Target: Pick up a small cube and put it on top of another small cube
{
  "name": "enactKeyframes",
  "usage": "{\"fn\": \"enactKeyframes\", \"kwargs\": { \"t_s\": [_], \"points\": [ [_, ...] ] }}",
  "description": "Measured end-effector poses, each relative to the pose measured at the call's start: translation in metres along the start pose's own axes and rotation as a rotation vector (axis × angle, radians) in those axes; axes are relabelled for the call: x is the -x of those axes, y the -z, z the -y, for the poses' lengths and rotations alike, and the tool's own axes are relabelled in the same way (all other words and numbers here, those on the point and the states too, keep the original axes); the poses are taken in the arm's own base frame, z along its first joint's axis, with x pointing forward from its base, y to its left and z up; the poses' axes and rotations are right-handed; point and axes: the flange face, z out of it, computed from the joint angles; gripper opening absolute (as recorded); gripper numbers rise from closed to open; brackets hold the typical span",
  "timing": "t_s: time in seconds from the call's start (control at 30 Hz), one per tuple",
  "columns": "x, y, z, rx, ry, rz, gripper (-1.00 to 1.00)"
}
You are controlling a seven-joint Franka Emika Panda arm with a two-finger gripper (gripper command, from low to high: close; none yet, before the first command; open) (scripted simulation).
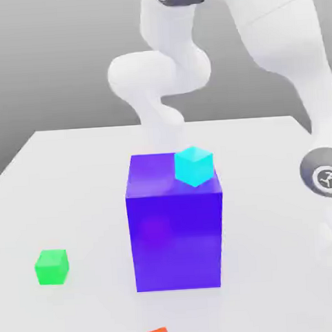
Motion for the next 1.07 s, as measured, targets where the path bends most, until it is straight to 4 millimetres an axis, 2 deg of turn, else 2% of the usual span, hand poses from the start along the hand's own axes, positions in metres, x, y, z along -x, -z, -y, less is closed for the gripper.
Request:
{"fn": "enactKeyframes", "kwargs": {
  "t_s": [0.03,0.07,0.13,0.2,0.37,0.53,0.67,0.73,0.8,0.83,0.87,0.9,0.93,0.97,1.07],
  "points": [
    [-0.011,0.008,0.006,-0.018,0.006,0.003,-1.00],
    [-0.031,0.014,0.011,-0.036,-0.001,0.003,-1.00],
    [-0.084,0.018,-0.001,-0.033,-0.080,-0.009,-1.00],
    [-0.132,0.020,-0.021,-0.021,-0.173,-0.020,-1.00],
    [-0.234,0.027,-0.094,0.006,-0.418,-0.040,-1.00],
    [-0.316,0.039,-0.191,0.018,-0.692,-0.050,-1.00],
    [-0.364,0.052,-0.292,0.012,-0.952,-0.051,-1.00],
    [-0.388,0.059,-0.375,0.010,-1.178,-0.044,-1.00],
    [-0.395,0.057,-0.468,0.008,-1.442,-0.025,-1.00],
    [-0.396,0.050,-0.506,0.006,-1.548,-0.020,-1.00],
    [-0.393,0.040,-0.499,0.006,-1.535,-0.017,-1.00],
    [-0.389,0.030,-0.481,0.007,-1.495,-0.016,-1.00],
    [-0.387,0.019,-0.476,0.006,-1.481,-0.015,-1.00],
    [-0.386,0.008,-0.474,0.006,-1.477,-0.014,1.00],
    [-0.386,0.008,-0.474,0.006,-1.477,-0.014,1.00]
  ]
}}
